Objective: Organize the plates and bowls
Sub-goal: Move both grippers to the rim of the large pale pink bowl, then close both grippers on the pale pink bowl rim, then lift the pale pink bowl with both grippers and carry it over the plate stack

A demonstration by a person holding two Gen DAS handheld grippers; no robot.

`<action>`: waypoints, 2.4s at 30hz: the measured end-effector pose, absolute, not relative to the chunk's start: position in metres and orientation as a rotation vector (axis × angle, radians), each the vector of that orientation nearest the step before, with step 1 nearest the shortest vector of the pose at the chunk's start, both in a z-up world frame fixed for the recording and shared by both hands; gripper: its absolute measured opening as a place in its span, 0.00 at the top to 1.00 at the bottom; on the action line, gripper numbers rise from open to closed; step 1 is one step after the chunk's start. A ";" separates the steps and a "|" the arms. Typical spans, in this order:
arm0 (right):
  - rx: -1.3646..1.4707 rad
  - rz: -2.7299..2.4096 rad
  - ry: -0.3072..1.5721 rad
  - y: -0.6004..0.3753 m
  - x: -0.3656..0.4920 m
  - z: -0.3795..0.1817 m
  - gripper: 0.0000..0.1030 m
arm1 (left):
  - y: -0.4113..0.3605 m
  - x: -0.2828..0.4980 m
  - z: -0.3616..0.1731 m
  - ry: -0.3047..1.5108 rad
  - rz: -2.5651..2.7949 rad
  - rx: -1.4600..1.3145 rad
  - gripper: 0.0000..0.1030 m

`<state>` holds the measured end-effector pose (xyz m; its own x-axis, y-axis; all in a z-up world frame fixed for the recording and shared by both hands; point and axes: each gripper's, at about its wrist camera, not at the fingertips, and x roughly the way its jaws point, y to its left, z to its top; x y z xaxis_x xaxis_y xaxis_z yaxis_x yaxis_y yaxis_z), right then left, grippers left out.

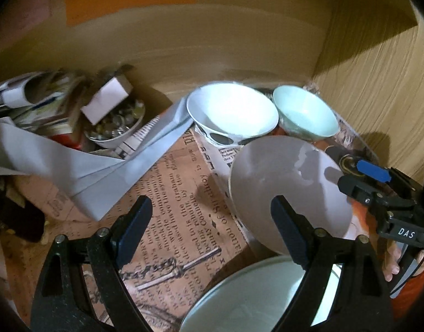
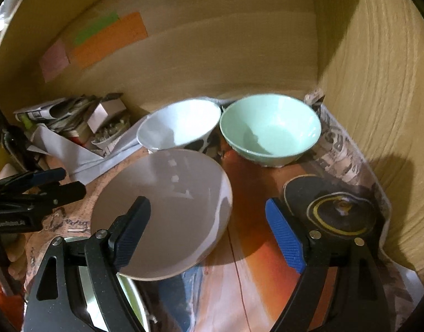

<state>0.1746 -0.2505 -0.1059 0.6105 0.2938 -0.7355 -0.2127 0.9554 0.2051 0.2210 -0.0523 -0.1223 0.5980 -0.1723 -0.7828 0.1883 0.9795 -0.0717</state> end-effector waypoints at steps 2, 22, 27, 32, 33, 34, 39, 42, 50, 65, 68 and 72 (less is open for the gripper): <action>0.099 0.292 0.885 -0.249 0.177 -0.112 0.19 | -0.055 0.226 -0.128 0.921 -0.224 0.032 0.14; 0.157 0.337 0.990 -0.247 0.184 -0.138 0.75 | -0.073 0.244 -0.159 1.053 -0.377 0.024 0.80; 0.160 0.321 0.992 -0.246 0.185 -0.137 0.75 | -0.077 0.244 -0.158 1.050 -0.363 0.029 0.81; 0.170 0.306 0.988 -0.248 0.183 -0.133 0.75 | -0.078 0.240 -0.154 1.045 -0.362 0.019 0.81; 0.172 0.311 0.983 -0.249 0.182 -0.133 0.75 | -0.079 0.239 -0.154 1.044 -0.365 0.021 0.81; 0.176 0.308 0.977 -0.250 0.181 -0.131 0.75 | -0.080 0.238 -0.153 1.042 -0.367 0.024 0.81; 0.171 0.303 0.936 -0.253 0.174 -0.117 0.75 | -0.084 0.229 -0.144 1.010 -0.366 0.034 0.81; 0.159 0.307 0.911 -0.251 0.169 -0.108 0.75 | -0.082 0.222 -0.134 0.978 -0.357 0.031 0.81; 0.139 0.342 0.844 -0.238 0.153 -0.085 0.75 | -0.066 0.199 -0.108 0.900 -0.330 0.002 0.81; 0.125 0.443 0.786 -0.198 0.124 -0.062 0.75 | -0.024 0.140 -0.080 0.789 -0.225 -0.030 0.81; 0.121 0.468 0.777 -0.188 0.118 -0.059 0.75 | -0.015 0.127 -0.077 0.773 -0.202 -0.044 0.81; 0.109 0.500 0.768 -0.172 0.108 -0.056 0.75 | -0.002 0.109 -0.076 0.755 -0.176 -0.062 0.81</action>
<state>0.1080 -0.1718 -0.0556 0.6090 0.4709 -0.6383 -0.3932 0.8781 0.2727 0.1094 -0.0016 -0.0760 0.7144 -0.1810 -0.6760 0.1367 0.9835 -0.1188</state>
